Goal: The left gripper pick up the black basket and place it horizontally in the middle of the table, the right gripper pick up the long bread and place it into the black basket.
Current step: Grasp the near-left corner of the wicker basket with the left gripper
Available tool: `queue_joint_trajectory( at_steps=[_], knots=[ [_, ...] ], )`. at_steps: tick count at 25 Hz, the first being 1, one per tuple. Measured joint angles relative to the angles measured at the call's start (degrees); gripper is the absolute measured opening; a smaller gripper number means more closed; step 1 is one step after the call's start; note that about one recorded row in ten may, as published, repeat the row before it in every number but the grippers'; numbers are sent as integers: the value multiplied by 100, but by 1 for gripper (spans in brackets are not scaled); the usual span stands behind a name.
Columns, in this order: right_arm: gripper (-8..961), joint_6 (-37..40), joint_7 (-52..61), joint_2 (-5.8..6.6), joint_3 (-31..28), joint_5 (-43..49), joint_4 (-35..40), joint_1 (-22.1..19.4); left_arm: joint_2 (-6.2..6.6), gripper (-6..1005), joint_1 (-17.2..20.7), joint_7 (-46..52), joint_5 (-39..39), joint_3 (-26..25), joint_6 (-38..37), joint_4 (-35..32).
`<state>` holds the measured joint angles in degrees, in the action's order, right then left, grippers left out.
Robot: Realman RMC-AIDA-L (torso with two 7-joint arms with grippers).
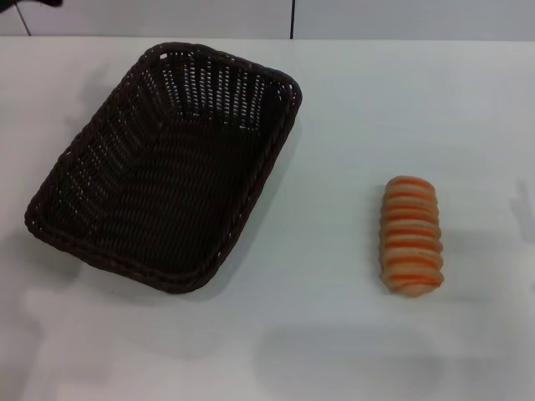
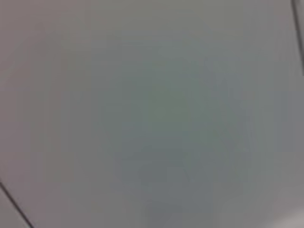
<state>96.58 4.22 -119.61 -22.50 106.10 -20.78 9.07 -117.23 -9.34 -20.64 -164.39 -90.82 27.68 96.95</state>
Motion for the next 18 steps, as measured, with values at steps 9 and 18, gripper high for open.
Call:
queue_joint_trajectory(
  at_steps=[9,18],
  knots=[
    [822,-80,0,-1,0,-10,25,-19,-60,781,-1025,-272,-23,-631,4245,1239],
    [822,-152,0,-6,55,1,21,-12,-72,780,-1794,-425,-52,-614,5317,26]
  ],
)
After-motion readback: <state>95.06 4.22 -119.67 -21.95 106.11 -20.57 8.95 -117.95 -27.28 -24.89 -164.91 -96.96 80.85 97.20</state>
